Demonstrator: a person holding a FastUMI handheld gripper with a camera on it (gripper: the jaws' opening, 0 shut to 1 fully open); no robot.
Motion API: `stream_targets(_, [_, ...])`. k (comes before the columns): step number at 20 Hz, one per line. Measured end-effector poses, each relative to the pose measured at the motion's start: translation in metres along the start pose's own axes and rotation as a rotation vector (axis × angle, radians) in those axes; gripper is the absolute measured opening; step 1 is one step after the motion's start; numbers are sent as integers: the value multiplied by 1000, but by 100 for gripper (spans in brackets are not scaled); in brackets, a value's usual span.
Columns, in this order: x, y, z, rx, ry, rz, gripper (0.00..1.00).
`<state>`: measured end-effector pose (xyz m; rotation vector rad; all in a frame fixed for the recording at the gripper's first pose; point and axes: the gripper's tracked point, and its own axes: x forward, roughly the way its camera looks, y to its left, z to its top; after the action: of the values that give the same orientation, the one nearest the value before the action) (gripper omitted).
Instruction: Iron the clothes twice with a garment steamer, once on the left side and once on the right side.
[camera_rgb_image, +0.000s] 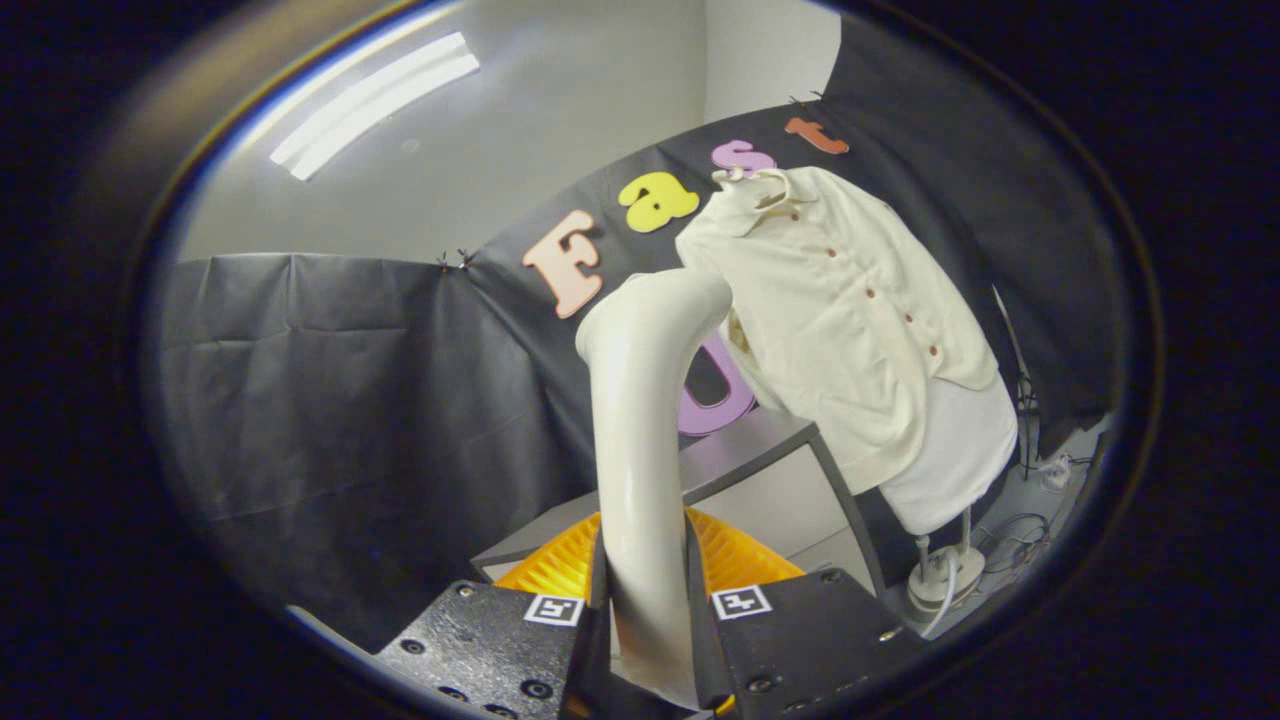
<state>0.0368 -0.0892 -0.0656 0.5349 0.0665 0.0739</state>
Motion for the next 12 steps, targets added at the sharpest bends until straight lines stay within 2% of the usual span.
stream_targets(5, [-4, 58, -23, -135, -14, 19, 32])
stream_targets(12, [5, 100, -25, -354, -69, -48, 32])
